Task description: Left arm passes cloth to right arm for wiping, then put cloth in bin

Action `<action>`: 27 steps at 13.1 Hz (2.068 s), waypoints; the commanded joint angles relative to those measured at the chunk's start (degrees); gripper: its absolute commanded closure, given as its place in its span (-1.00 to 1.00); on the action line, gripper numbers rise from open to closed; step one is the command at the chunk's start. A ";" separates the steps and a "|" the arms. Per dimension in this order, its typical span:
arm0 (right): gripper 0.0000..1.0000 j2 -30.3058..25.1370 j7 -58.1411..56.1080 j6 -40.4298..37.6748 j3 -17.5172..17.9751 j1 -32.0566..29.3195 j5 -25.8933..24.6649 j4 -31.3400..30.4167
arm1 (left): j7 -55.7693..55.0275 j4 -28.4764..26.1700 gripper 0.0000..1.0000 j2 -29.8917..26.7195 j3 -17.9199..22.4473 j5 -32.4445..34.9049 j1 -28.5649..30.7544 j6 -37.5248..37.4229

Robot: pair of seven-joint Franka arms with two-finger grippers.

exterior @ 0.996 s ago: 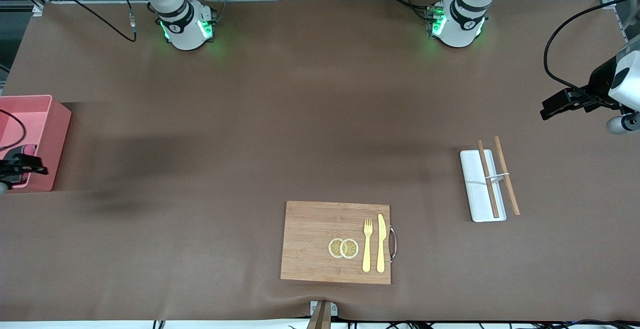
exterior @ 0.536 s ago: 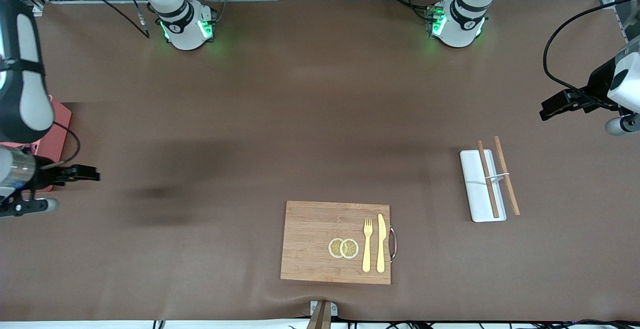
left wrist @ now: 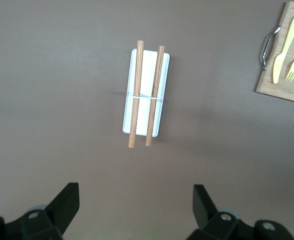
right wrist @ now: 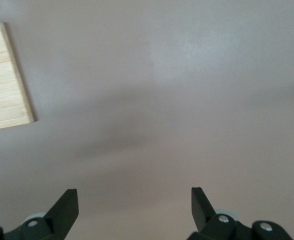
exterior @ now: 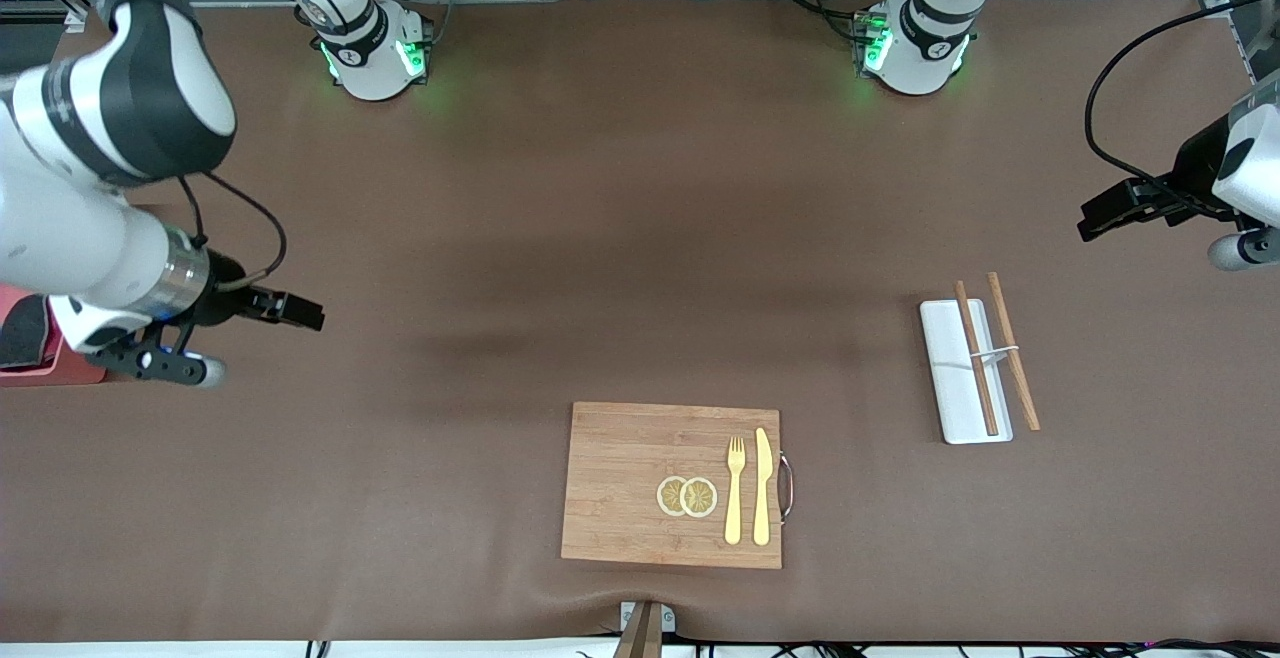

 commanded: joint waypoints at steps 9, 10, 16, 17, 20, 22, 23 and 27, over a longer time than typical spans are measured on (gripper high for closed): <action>-1.00 -17.36 3.42 1.08 -0.52 -2.84 8.98 -12.09 | 1.08 -0.22 -1.00 -2.70 -1.23 0.59 0.01 -0.57; -1.00 -17.36 3.42 1.08 -0.43 -2.66 8.98 -12.09 | 1.08 -0.22 -1.00 -2.88 -1.32 0.59 0.01 -0.84; -1.00 -17.19 2.37 1.26 -0.52 -2.84 8.63 -11.65 | 1.08 -0.48 -1.00 -2.88 -1.32 0.59 0.01 -0.84; -1.00 -16.32 1.32 1.78 -0.86 -1.96 8.19 -11.48 | 1.08 -0.57 -1.00 -2.88 -1.32 0.59 0.01 -0.84; -1.00 -15.69 -6.48 3.02 -21.78 17.04 6.17 -11.12 | 1.08 -0.57 -1.00 -2.79 -1.32 0.59 0.01 -0.84; -1.00 -15.69 -16.22 2.84 -28.80 20.55 4.42 -9.81 | 1.08 -0.66 -1.00 -2.70 -1.32 0.59 0.01 -0.84; -1.00 -15.95 -21.31 2.23 -29.25 17.50 3.97 -8.93 | 1.00 -0.66 -1.00 -2.70 -1.32 0.59 0.01 -0.84; -1.00 -17.36 -28.22 -1.98 -29.43 14.30 3.88 -7.26 | 1.08 -0.40 -1.00 -2.88 -1.41 0.59 -0.16 -0.93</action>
